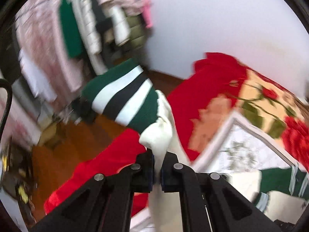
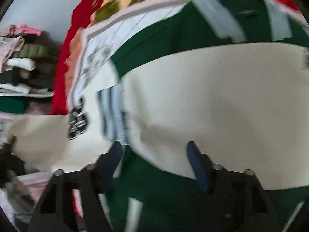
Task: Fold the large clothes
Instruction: 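Grasp the patched sleeve cuff with the left gripper and fold it across the body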
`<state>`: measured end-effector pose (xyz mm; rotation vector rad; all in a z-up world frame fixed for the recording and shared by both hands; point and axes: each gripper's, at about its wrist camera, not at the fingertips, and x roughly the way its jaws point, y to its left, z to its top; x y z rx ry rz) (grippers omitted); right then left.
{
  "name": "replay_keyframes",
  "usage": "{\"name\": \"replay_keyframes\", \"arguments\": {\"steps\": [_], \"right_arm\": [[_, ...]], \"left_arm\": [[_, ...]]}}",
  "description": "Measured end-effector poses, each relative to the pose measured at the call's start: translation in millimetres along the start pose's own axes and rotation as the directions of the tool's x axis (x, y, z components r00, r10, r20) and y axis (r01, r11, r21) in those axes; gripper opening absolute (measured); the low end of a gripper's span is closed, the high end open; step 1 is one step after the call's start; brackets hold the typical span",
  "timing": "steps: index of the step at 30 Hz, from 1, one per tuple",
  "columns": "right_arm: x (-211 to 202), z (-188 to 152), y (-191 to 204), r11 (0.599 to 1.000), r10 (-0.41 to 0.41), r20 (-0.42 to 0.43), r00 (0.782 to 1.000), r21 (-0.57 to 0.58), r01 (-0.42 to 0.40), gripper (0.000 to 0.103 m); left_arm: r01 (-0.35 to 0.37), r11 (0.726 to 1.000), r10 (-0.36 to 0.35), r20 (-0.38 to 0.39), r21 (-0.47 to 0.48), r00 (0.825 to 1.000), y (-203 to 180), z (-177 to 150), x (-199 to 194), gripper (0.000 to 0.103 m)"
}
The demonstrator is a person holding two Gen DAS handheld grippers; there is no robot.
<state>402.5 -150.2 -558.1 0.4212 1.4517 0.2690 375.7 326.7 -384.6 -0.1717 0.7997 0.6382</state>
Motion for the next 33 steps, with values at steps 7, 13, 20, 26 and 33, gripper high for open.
{"name": "replay_keyframes", "arguments": {"steps": [7, 13, 20, 26, 33], "right_arm": [[-40.0, -14.3, -105.1, 0.982, -0.115, 0.057, 0.992, 0.157, 0.105, 0.073], [-95.2, -37.3, -202.7, 0.933, -0.219, 0.129, 0.967, 0.319, 0.168, 0.073], [-154.4, -75.7, -340.1, 0.845, -0.310, 0.120, 0.943, 0.490, 0.215, 0.073], [-171.8, -100.9, -399.9, 0.811, -0.333, 0.083, 0.939, 0.533, 0.241, 0.073], [-187.1, -122.1, -419.2, 0.834, -0.251, 0.084, 0.964, 0.524, 0.172, 0.073]], "left_arm": [[0.203, 0.952, -0.211, 0.011, 0.228, 0.977, -144.3, -10.8, -60.3, 0.001], [0.453, 0.797, -0.447, -0.115, 0.401, 0.887, -291.9, -62.7, -133.4, 0.001], [0.608, 0.555, -0.517, -0.337, 0.569, 0.787, -441.8, -175.8, -178.7, 0.002], [0.605, 0.496, -0.409, -0.446, 0.623, 0.796, -474.1, -242.6, -156.4, 0.008], [0.640, 0.555, -0.394, -0.510, 0.532, 0.765, -425.4, -232.7, -140.4, 0.089]]}}
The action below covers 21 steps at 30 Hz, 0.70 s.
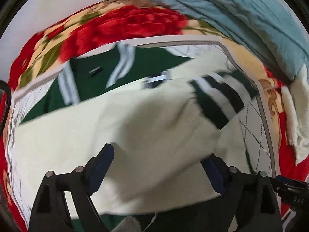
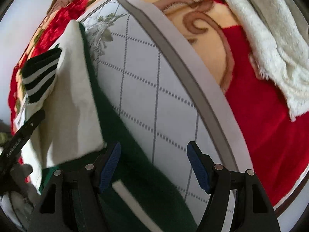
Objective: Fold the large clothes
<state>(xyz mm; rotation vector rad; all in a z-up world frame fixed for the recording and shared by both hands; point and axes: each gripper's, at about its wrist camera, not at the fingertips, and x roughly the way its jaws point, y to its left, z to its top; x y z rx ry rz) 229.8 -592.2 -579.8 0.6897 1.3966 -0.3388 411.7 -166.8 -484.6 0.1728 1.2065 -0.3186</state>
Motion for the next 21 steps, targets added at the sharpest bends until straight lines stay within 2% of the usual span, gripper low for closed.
{"name": "replay_keyframes", "arguments": {"steps": [3, 7, 9, 10, 11, 12, 13, 14, 16, 18, 19, 21], "right_arm": [[-1.4, -21.9, 17.5, 0.999, 0.037, -0.048, 0.998, -0.032, -0.039, 0.073], [0.3, -55.0, 45.6, 0.988, 0.092, -0.160, 0.983, -0.108, -0.110, 0.073], [11.6, -81.7, 71.3, 0.975, 0.114, -0.257, 0.960, -0.155, -0.158, 0.073], [19.5, -99.4, 86.2, 0.967, 0.126, -0.309, 0.943, -0.173, -0.186, 0.073], [26.0, -112.1, 95.5, 0.961, 0.134, -0.346, 0.929, -0.184, -0.208, 0.073], [37.0, -129.4, 111.4, 0.953, 0.135, -0.393, 0.909, -0.201, -0.228, 0.073], [42.3, -144.4, 116.2, 0.948, 0.131, -0.415, 0.900, -0.212, -0.236, 0.073], [51.0, -160.0, 128.8, 0.942, 0.122, -0.442, 0.889, -0.230, -0.244, 0.073], [69.6, -189.3, 148.1, 0.934, 0.086, -0.477, 0.875, -0.268, -0.238, 0.073], [90.1, -210.2, 164.9, 0.925, 0.017, -0.482, 0.876, -0.325, -0.198, 0.072], [98.0, -217.2, 169.3, 0.920, -0.046, -0.442, 0.896, -0.368, -0.134, 0.068], [100.5, -221.8, 174.2, 0.915, -0.144, -0.347, 0.927, -0.403, -0.009, 0.026]], "left_arm": [[-0.032, 0.996, 0.031, -0.011, -0.082, 0.999, 35.7, -27.4, -23.5, 0.089], [-0.155, 0.969, 0.144, -0.068, -0.190, 0.987, 104.6, -90.5, -60.8, 0.089], [-0.256, 0.940, 0.225, -0.152, -0.226, 0.962, 137.6, -130.8, -68.8, 0.089], [-0.301, 0.926, 0.259, -0.197, -0.229, 0.946, 149.6, -150.8, -69.5, 0.089], [-0.355, 0.907, 0.299, -0.249, -0.224, 0.921, 161.4, -175.2, -68.9, 0.089], [-0.386, 0.896, 0.318, -0.289, -0.221, 0.903, 168.3, -193.0, -67.6, 0.089], [-0.405, 0.887, 0.324, -0.327, -0.222, 0.888, 173.7, -210.9, -66.1, 0.089], [-0.418, 0.879, 0.323, -0.358, -0.230, 0.876, 177.2, -231.1, -65.8, 0.089], [-0.424, 0.879, 0.318, -0.394, -0.217, 0.862, 172.4, -258.1, -61.1, 0.089], [-0.415, 0.890, 0.312, -0.412, -0.190, 0.856, 161.9, -273.6, -54.8, 0.089], [-0.411, 0.895, 0.312, -0.417, -0.172, 0.854, 155.4, -278.7, -50.8, 0.089], [-0.382, 0.912, 0.289, -0.425, -0.151, 0.858, 142.8, -286.0, -43.7, 0.089]]}}
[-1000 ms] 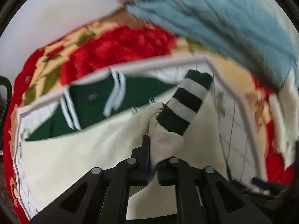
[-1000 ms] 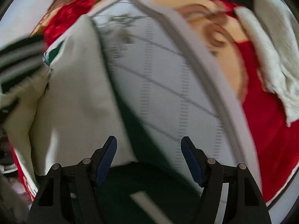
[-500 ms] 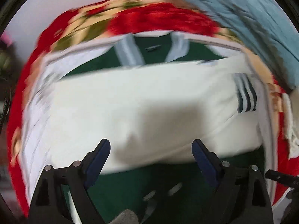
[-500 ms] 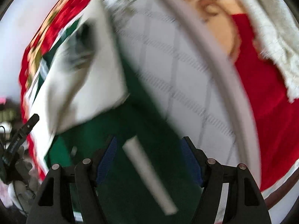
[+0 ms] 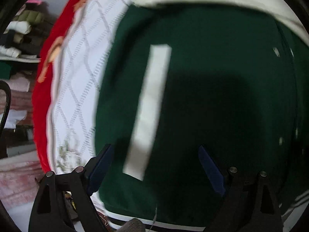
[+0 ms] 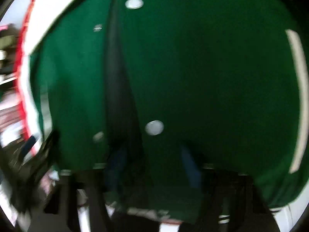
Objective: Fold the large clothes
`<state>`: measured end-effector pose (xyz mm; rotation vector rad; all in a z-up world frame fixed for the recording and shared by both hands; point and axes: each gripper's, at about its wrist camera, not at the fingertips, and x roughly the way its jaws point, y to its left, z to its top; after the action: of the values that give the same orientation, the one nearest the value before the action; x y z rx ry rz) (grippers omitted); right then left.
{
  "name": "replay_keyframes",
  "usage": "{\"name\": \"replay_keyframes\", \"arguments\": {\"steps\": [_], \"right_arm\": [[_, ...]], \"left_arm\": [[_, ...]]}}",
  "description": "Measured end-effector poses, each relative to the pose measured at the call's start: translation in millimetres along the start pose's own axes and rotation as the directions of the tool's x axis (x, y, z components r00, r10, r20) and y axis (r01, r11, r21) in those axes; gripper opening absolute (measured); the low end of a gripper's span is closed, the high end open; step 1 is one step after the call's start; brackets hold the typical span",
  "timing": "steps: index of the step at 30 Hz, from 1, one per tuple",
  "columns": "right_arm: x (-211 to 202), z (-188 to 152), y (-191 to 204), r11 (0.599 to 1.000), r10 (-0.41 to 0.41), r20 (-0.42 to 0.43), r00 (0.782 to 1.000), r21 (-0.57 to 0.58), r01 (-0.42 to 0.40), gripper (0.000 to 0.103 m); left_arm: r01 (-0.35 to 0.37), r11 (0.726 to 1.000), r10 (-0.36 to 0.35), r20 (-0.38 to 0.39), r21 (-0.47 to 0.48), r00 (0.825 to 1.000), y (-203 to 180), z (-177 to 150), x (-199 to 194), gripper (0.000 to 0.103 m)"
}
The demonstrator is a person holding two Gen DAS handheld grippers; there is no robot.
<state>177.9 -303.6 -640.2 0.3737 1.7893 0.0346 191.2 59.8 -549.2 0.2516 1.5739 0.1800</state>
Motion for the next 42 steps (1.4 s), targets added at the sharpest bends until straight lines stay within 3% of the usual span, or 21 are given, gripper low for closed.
{"name": "replay_keyframes", "arguments": {"steps": [3, 10, 13, 14, 17, 19, 20, 21, 25, 27, 31, 34, 36, 39, 42], "right_arm": [[-6.1, -1.3, 6.7, 0.999, -0.037, 0.026, 0.999, 0.029, 0.037, 0.014], [-20.9, -9.8, 47.1, 0.997, 0.052, 0.020, 0.998, -0.053, -0.051, 0.013], [-4.9, -1.5, 60.6, 0.991, 0.091, -0.062, 0.994, -0.091, -0.096, 0.014], [0.2, 2.6, 59.9, 0.986, 0.135, -0.107, 0.985, -0.088, -0.144, 0.020], [-8.5, 11.9, 41.3, 0.964, 0.245, -0.160, 0.956, -0.062, -0.258, 0.024], [-34.5, 18.3, 15.9, 0.952, 0.296, -0.123, 0.947, -0.040, -0.303, 0.043], [-55.2, 22.5, -3.8, 0.955, 0.294, -0.068, 0.953, -0.020, -0.296, 0.061], [-65.3, 18.6, -17.7, 0.959, 0.283, -0.025, 0.959, -0.004, -0.284, 0.067], [-123.0, 41.2, -111.1, 0.979, 0.124, 0.172, 0.977, 0.140, -0.149, 0.067], [-131.0, 49.6, -147.6, 0.979, 0.012, 0.207, 0.978, 0.199, -0.054, 0.067], [-119.9, 90.9, -184.9, 0.979, -0.091, 0.202, 0.975, 0.197, 0.050, 0.066], [-103.2, 118.6, -177.7, 0.990, -0.120, 0.169, 0.978, 0.091, 0.106, 0.046], [-111.8, 125.6, -172.2, 0.987, -0.157, 0.231, 0.960, 0.079, 0.142, 0.017], [-135.7, 125.9, -197.0, 0.973, -0.127, 0.306, 0.944, 0.225, 0.059, 0.016], [-134.9, 118.1, -238.6, 0.911, -0.025, 0.325, 0.945, 0.397, -0.112, 0.016]], "left_arm": [[0.018, 1.000, -0.018, 0.004, 0.016, 1.000, -11.4, -6.3, 1.7, 0.089], [0.058, 0.998, -0.058, -0.007, -0.016, 0.998, -7.2, -12.2, 2.9, 0.089], [0.045, 0.999, -0.045, -0.014, -0.017, 0.999, -7.7, -12.9, 2.7, 0.089], [0.051, 0.998, -0.052, -0.016, -0.021, 0.999, -7.9, -9.6, 0.9, 0.089], [0.070, 0.997, -0.070, 0.007, -0.038, 0.998, -10.3, 2.5, -16.3, 0.089], [0.062, 0.997, -0.060, 0.047, -0.037, 0.997, -14.6, 15.0, -32.8, 0.089], [0.053, 0.998, -0.051, 0.069, -0.030, 0.996, -17.4, 23.4, -39.6, 0.089], [0.040, 0.999, -0.038, 0.094, -0.022, 0.995, -22.2, 32.9, -45.7, 0.089], [-0.048, 0.999, 0.042, 0.214, 0.025, 0.976, -44.0, 73.6, -59.0, 0.089], [-0.080, 0.996, 0.067, 0.252, 0.045, 0.965, -63.9, 96.3, -54.3, 0.089], [-0.137, 0.986, 0.106, 0.270, 0.097, 0.957, -99.1, 126.3, -37.4, 0.089], [-0.183, 0.975, 0.143, 0.271, 0.127, 0.952, -126.4, 140.8, -26.2, 0.089], [-0.196, 0.974, 0.158, 0.272, 0.117, 0.949, -132.4, 140.9, -26.6, 0.089], [-0.193, 0.977, 0.163, 0.258, 0.094, 0.952, -121.4, 141.2, -22.5, 0.091], [-0.181, 0.980, 0.157, 0.240, 0.080, 0.958, -122.3, 136.5, -26.0, 0.093]]}}
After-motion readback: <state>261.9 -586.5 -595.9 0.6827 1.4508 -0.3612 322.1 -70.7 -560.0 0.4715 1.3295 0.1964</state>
